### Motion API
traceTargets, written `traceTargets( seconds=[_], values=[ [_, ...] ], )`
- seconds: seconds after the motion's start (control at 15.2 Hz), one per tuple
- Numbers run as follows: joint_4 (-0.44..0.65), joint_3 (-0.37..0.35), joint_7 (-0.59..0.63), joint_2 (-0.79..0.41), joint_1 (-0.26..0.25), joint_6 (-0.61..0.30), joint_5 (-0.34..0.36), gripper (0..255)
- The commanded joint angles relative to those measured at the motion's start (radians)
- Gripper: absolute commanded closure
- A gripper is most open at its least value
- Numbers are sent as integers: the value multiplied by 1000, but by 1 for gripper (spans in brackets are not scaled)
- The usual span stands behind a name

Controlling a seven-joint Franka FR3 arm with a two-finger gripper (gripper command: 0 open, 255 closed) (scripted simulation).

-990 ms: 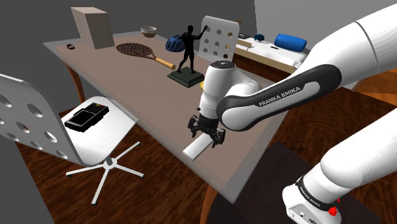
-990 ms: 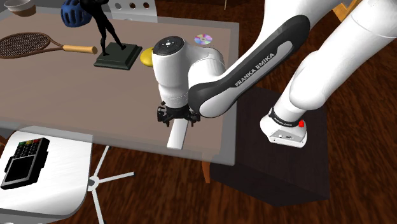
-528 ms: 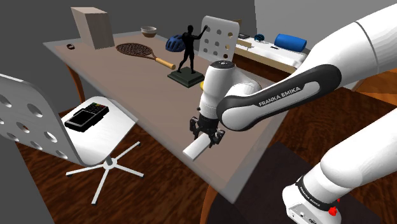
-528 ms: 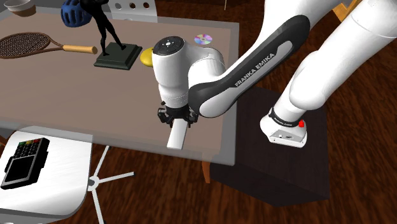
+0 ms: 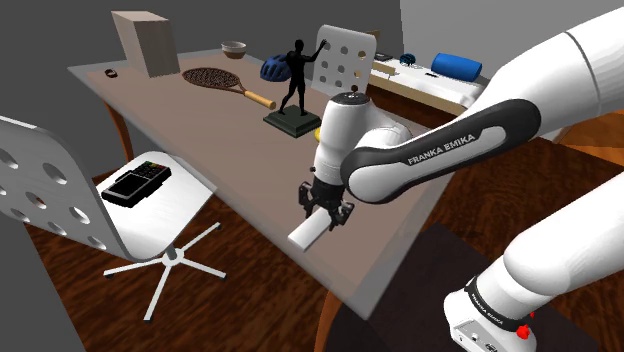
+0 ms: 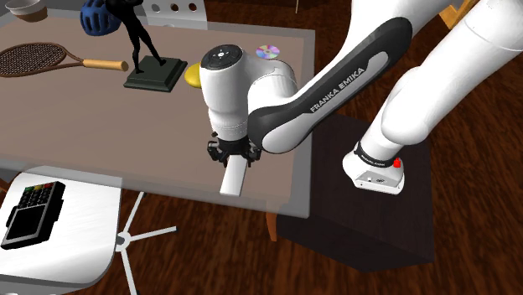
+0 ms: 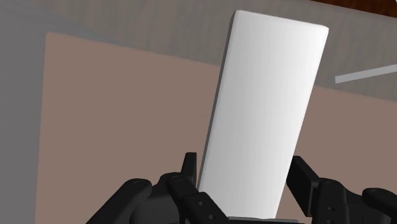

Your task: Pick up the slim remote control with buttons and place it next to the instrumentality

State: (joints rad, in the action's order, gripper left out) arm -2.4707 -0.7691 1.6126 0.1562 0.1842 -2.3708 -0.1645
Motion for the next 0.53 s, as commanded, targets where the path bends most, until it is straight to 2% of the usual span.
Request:
traceTargets(
  seconds=[0.0, 0.46],
  values=[
    [11, 7, -12, 23, -5, 30, -16, 255],
    [56, 38, -46, 98, -20, 139, -58, 255]
  ],
)
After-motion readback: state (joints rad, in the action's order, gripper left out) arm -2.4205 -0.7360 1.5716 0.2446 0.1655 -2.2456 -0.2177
